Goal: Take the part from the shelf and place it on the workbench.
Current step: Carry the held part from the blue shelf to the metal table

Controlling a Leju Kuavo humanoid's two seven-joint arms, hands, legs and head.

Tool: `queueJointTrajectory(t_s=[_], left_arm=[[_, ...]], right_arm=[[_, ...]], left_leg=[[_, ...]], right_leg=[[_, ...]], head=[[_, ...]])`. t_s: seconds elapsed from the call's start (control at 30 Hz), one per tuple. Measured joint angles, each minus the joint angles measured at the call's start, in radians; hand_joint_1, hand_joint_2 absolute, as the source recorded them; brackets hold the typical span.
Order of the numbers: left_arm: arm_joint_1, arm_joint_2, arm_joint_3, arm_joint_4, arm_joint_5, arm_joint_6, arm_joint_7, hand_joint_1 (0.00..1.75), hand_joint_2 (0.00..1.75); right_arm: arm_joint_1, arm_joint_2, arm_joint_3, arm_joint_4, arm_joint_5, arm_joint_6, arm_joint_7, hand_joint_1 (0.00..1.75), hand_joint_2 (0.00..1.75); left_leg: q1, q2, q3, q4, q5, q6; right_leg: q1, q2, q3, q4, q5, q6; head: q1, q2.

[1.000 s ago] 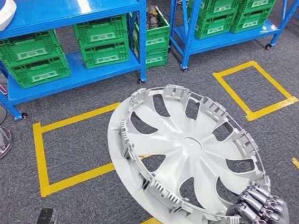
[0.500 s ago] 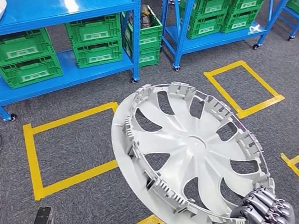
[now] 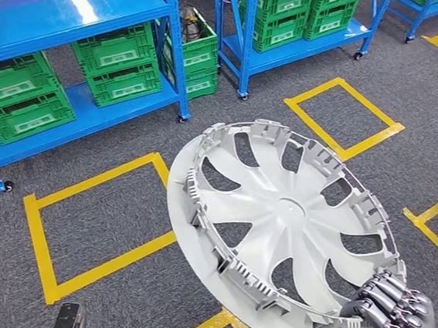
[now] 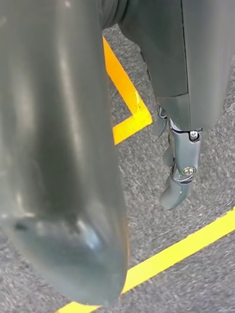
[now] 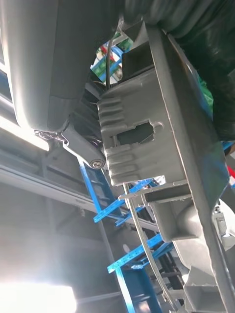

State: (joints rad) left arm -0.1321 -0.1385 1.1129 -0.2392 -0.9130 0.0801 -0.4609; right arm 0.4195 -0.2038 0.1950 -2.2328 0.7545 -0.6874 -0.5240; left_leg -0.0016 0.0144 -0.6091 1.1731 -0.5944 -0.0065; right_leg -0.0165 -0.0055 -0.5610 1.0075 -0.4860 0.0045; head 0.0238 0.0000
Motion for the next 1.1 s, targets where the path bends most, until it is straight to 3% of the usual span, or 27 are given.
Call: queueJointTrajectory(t_s=[0.07, 0.1, 0.13, 0.23, 0.3, 0.4, 0.47, 0.53, 0.57, 0.6, 0.63, 0.7, 0.77, 0.87, 0.93, 0.97, 1.03, 1.07, 1.1], left_arm=[[0.003, 0.0, 0.0, 0.0, 0.001, 0.0, 0.0, 0.0, 0.0], [0.004, 0.0, 0.0, 0.0, 0.001, 0.0, 0.0, 0.0, 0.0], [0.004, -0.001, -0.001, 0.0, 0.002, 0.0, 0.0, 0.0, 0.0], [0.004, 0.002, -0.002, 0.0, 0.003, 0.0, 0.0, 0.0, 0.0], [0.004, 0.004, -0.003, 0.0, 0.004, 0.001, 0.001, 0.0, 0.0], [0.003, 0.002, -0.007, 0.0, 0.006, 0.001, 0.003, 0.0, 0.0], [0.003, 0.001, -0.01, 0.0, 0.008, 0.001, 0.003, 0.0, 0.0], [0.004, 0.002, -0.011, 0.0, 0.01, 0.001, 0.003, 0.0, 0.0], [0.005, 0.001, -0.012, 0.0, 0.011, 0.001, 0.004, 0.0, 0.0], [0.005, 0.001, -0.013, 0.0, 0.011, 0.001, 0.005, 0.0, 0.0], [0.005, 0.001, -0.015, 0.0, 0.012, 0.0, 0.006, 0.0, 0.0], [0.004, 0.0, -0.017, 0.0, 0.016, -0.004, 0.012, 0.0, 0.0], [0.004, 0.0, -0.017, 0.0, 0.026, -0.01, 0.029, 0.0, 0.0], [0.005, 0.001, -0.017, 0.0, 0.039, -0.018, 0.062, 0.0, 0.0], [0.005, 0.002, -0.017, 0.0, 0.048, -0.025, 0.087, 0.0, 0.0], [0.005, 0.003, -0.017, 0.0, 0.053, -0.029, 0.102, 0.0, 0.0], [0.008, 0.004, -0.016, 0.0, 0.059, -0.036, 0.127, 0.0, 0.0], [0.011, 0.004, -0.016, 0.0, 0.061, -0.038, 0.135, 0.0, 0.0], [0.014, 0.004, -0.015, 0.0, 0.062, -0.039, 0.14, 0.0, 0.0]], right_arm=[[0.001, 0.001, 0.0, 0.0, 0.0, 0.0, 0.0, 1.75, 1.75], [0.001, 0.001, -0.001, 0.0, 0.0, 0.0, 0.0, 1.75, 1.75], [0.001, 0.002, -0.001, 0.0, 0.0, 0.0, 0.0, 1.75, 1.75], [0.001, 0.002, -0.002, -0.001, 0.0, 0.0, -0.001, 1.75, 1.75], [0.001, 0.004, -0.004, -0.002, -0.001, 0.0, -0.001, 1.75, 1.75], [0.003, 0.006, -0.006, -0.004, -0.001, 0.0, -0.002, 1.75, 1.75], [0.003, 0.007, -0.006, -0.006, -0.001, 0.0, -0.003, 1.75, 1.75], [0.002, 0.008, -0.006, -0.008, -0.001, 0.0, -0.003, 1.75, 1.75], [0.003, 0.008, -0.006, -0.008, -0.001, 0.0, -0.003, 1.75, 1.75], [0.004, 0.008, -0.006, -0.008, -0.001, 0.0, -0.003, 1.75, 1.75], [0.005, 0.008, -0.006, -0.008, -0.001, 0.0, -0.003, 1.75, 1.75], [0.005, 0.008, -0.008, -0.008, -0.001, 0.0, -0.003, 1.75, 1.75], [0.004, 0.008, -0.009, -0.011, -0.005, 0.0, -0.004, 1.75, 1.75], [0.004, 0.008, -0.009, -0.014, -0.011, 0.0, -0.006, 1.75, 1.75], [0.001, 0.008, -0.009, -0.014, -0.013, 0.0, -0.005, 1.75, 1.75], [-0.001, 0.008, -0.009, -0.014, -0.014, 0.0, -0.004, 1.75, 1.75], [-0.005, 0.008, -0.008, -0.013, -0.016, 0.0, -0.001, 1.75, 1.75], [-0.007, 0.008, -0.008, -0.013, -0.016, 0.0, 0.001, 1.75, 1.75], [-0.008, 0.008, -0.008, -0.013, -0.017, 0.0, 0.002, 1.75, 1.75]], left_leg=[[0.001, -0.002, -0.051, 0.114, -0.039, -0.002], [0.001, -0.002, -0.057, 0.125, -0.03, -0.001], [0.001, -0.003, -0.044, 0.095, -0.002, 0.003], [-0.001, -0.031, 0.04, -0.096, 0.098, 0.022], [-0.003, -0.046, 0.062, -0.155, 0.108, 0.03], [0.001, -0.035, 0.063, -0.176, 0.114, 0.038], [0.006, -0.025, 0.067, -0.188, 0.121, 0.045], [0.005, -0.014, 0.067, -0.189, 0.122, 0.047], [0.004, -0.008, 0.066, -0.188, 0.122, 0.047], [0.004, -0.003, 0.066, -0.188, 0.122, 0.047], [0.004, 0.002, 0.067, -0.187, 0.121, 0.046], [0.004, 0.01, 0.068, -0.183, 0.118, 0.041], [-0.001, 0.014, 0.067, -0.176, 0.113, 0.032], [-0.004, 0.021, 0.064, -0.171, 0.113, 0.02], [-0.002, 0.015, 0.055, -0.146, 0.09, 0.011], [-0.001, 0.009, 0.038, -0.105, 0.062, 0.007], [0.001, 0.0, -0.021, 0.032, -0.009, 0.0], [0.002, -0.001, -0.049, 0.095, -0.033, -0.001], [0.002, -0.002, -0.063, 0.127, -0.036, 0.001]], right_leg=[[0.002, 0.008, 0.0, 0.001, 0.0, -0.002], [0.003, 0.014, 0.0, 0.001, 0.0, -0.002], [0.003, 0.02, 0.002, 0.001, 0.0, -0.002], [0.006, 0.036, 0.004, 0.003, 0.0, 0.001], [0.005, 0.044, -0.006, 0.004, 0.003, 0.009], [0.003, 0.046, -0.02, 0.01, 0.001, 0.026], [0.004, 0.03, -0.053, 0.077, -0.042, 0.034], [0.004, 0.016, -0.113, 0.205, -0.102, 0.04], [0.003, 0.014, -0.138, 0.257, -0.119, 0.042], [0.003, 0.012, -0.146, 0.276, -0.116, 0.043], [0.003, 0.011, -0.136, 0.256, -0.096, 0.044], [0.003, -0.005, -0.067, 0.123, -0.033, 0.044], [0.005, -0.017, -0.008, 0.016, -0.003, 0.035], [0.008, -0.009, 0.0, 0.0, 0.0, 0.017], [0.005, -0.004, -0.001, -0.002, 0.003, 0.005], [0.003, -0.002, -0.001, -0.003, 0.005, 0.0], [0.004, 0.004, -0.004, -0.002, 0.007, -0.005], [0.005, 0.008, -0.006, -0.002, 0.007, -0.006], [0.006, 0.014, -0.007, -0.002, 0.007, -0.007]], head=[[0.0, 0.0], [0.0, 0.0], [0.0, 0.0], [0.001, 0.0], [0.0, 0.0], [-0.001, 0.0], [0.005, 0.0], [0.011, 0.0], [0.012, 0.0], [0.012, 0.0], [0.012, 0.0], [0.012, 0.0], [0.012, 0.0], [0.012, 0.0], [0.011, 0.0], [0.009, 0.0], [0.006, 0.0], [0.006, 0.0], [0.006, 0.0]])
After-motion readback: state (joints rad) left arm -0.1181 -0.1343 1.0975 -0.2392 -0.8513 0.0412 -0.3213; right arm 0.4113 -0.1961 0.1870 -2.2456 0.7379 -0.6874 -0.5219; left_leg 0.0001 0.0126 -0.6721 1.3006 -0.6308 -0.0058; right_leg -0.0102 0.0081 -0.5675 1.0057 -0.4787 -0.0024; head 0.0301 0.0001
